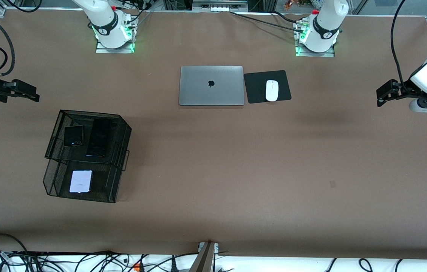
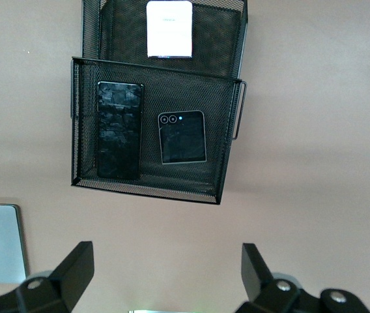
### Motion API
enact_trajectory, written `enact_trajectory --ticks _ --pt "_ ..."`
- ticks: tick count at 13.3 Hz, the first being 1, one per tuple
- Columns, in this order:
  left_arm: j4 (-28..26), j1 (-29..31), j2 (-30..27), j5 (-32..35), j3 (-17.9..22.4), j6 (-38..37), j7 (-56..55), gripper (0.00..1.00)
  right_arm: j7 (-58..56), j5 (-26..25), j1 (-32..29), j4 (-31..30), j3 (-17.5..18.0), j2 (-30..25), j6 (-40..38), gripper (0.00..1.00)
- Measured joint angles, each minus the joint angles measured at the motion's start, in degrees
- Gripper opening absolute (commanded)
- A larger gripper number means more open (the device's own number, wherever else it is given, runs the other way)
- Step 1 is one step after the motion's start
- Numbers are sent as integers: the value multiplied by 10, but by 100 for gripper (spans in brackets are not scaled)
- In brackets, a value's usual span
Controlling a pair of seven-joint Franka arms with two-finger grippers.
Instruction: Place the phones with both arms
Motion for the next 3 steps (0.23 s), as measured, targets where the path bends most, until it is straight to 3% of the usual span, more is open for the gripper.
enact_trajectory --ticks 3 --pt "0 0 0 0 0 0 0 100 0 -1 0 0 0 0 0 100"
